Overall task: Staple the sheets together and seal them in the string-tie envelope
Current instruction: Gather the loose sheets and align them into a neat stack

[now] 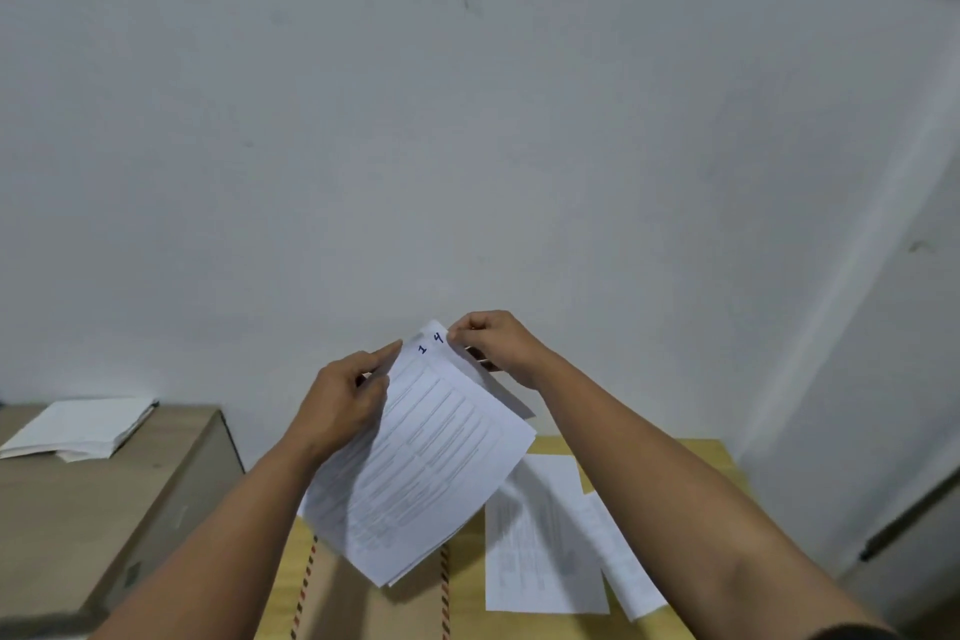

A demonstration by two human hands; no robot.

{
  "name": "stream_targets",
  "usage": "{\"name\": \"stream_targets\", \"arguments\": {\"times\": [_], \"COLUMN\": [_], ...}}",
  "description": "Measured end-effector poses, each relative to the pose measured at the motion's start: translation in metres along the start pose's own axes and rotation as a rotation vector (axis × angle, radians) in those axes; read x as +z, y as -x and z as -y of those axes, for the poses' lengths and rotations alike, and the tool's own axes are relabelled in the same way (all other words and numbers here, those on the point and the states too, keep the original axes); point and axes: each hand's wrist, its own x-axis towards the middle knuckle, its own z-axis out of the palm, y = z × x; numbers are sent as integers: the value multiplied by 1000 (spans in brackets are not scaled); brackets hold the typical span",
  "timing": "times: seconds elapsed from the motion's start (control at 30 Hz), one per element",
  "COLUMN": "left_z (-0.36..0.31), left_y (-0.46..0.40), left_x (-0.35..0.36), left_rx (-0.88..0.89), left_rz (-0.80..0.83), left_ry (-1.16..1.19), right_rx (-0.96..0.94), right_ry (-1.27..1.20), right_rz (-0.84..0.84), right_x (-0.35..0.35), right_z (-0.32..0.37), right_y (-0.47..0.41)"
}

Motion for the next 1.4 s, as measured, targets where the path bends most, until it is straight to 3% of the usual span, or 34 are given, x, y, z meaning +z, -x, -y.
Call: {"name": "stream_targets", "arguments": {"times": [0.4, 0.67, 0.9, 1.4], "left_z": [-7, -2, -8, -31], "left_y": [9, 9, 10, 10], "left_x": [-9, -11, -9, 3], "left_rx": [6, 32, 17, 9], "left_rz": [-40, -37, -58, -71], "left_ry": [52, 83, 58, 79], "right_rx": [3, 64, 61, -122], "right_ry": [-120, -119, -182, -251], "right_rz": [64, -77, 58, 55], "right_x": [19, 21, 28, 19], "right_z": [18, 19, 26, 34], "right_y": [20, 20, 30, 52]}}
